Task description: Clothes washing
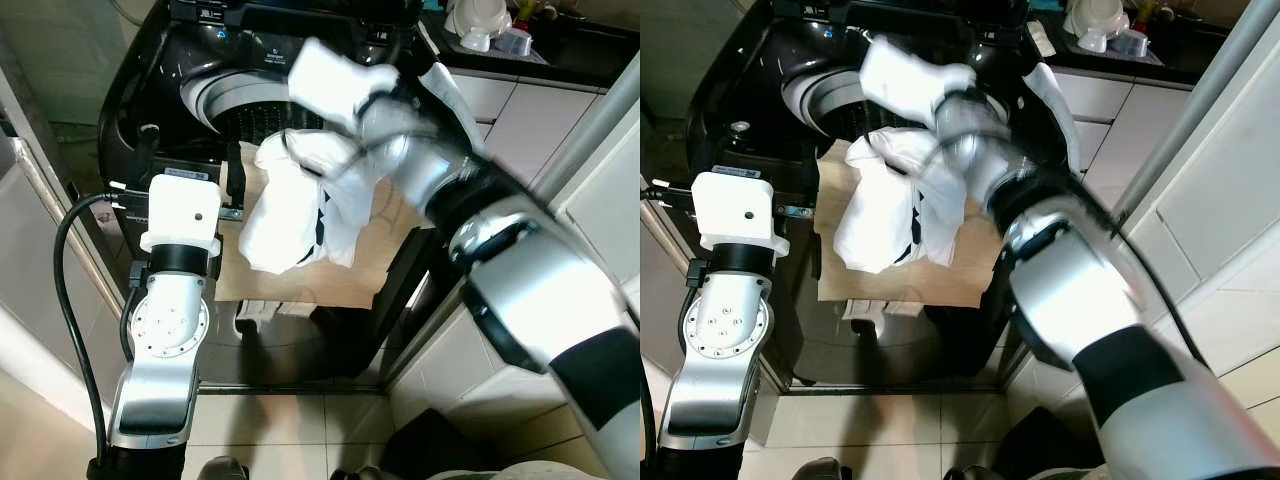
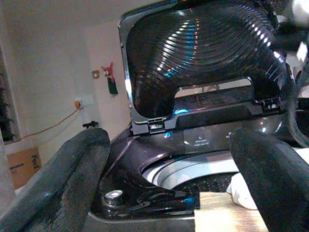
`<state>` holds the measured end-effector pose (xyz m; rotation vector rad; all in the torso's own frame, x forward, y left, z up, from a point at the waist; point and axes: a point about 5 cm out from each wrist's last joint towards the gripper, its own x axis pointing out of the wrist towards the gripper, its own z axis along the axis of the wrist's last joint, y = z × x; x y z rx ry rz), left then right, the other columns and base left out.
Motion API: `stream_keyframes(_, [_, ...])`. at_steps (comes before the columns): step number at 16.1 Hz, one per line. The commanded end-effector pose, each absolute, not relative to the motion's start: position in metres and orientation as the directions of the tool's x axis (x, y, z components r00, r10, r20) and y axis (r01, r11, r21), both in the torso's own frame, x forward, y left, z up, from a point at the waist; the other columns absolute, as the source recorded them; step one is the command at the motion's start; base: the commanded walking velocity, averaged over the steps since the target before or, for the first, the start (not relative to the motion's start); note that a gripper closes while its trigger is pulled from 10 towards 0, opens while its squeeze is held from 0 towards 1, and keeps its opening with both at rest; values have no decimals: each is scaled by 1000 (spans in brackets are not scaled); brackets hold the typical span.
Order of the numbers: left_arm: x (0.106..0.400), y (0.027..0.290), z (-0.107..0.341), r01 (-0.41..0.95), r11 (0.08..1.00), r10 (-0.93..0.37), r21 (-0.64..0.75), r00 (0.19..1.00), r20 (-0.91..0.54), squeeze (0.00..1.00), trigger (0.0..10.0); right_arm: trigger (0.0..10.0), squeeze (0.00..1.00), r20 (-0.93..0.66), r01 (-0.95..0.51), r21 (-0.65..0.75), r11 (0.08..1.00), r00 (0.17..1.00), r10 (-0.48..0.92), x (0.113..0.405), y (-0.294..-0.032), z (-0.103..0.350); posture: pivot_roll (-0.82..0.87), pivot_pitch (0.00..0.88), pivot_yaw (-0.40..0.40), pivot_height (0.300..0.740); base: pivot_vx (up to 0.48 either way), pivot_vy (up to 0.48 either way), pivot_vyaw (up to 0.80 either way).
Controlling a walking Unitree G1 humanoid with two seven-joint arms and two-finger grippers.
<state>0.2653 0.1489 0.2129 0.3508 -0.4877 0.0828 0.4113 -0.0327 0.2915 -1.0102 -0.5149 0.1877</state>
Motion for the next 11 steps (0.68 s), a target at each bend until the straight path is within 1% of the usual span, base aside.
stream_keyframes(1, [267,145,212,-154,938,-9,310,885,465,0,10000,10000,0,358,41,-756,653,862,360,412,-39,297,175,0,-125,740,0,0,0])
stream_keyframes(2, [267,145,212,-152,939,-10,310,885,465,0,10000,10000,0,344,-52,-647,761,870,352,412,-40,295,171,0,-122,740,0,0,0])
stream_keyframes(3, [267,144,211,-149,939,-13,310,886,464,0,10000,10000,0,345,-159,-481,862,870,353,411,-43,290,164,0,-122,740,0,0,0])
stream_keyframes(4, [267,144,211,-147,939,-14,310,886,463,0,10000,10000,0,349,-184,-438,880,867,355,410,-45,285,164,0,-122,740,0,0,0])
stream_keyframes(5, [267,145,211,-144,940,-16,310,887,461,0,10000,10000,0,341,-254,-304,918,871,354,407,-48,266,143,0,-114,740,0,0,0])
stream_keyframes(6, [268,145,210,-137,940,-22,311,889,458,0,10000,10000,0,324,-301,-203,932,877,354,402,-50,245,131,0,-105,740,0,0,0])
stream_keyframes(7, [269,144,210,-131,941,-28,314,890,456,0,10000,10000,0,318,-319,-181,931,876,362,397,-51,232,127,0,-102,740,0,0,0])
stream_keyframes(8, [270,144,210,-121,941,-38,317,890,454,0,10000,10000,0,291,-361,-66,930,885,364,387,-54,207,117,0,-95,740,0,0,0])
stream_keyframes(9, [270,144,210,-120,941,-40,318,890,453,0,10000,10000,0,286,-369,-36,929,887,364,384,-55,203,117,0,-95,740,0,0,0])
stream_keyframes(11, [271,144,210,-111,939,-50,324,892,450,0,10000,10000,0,323,-422,54,905,865,384,366,-71,210,92,0,-80,740,0,0,0])
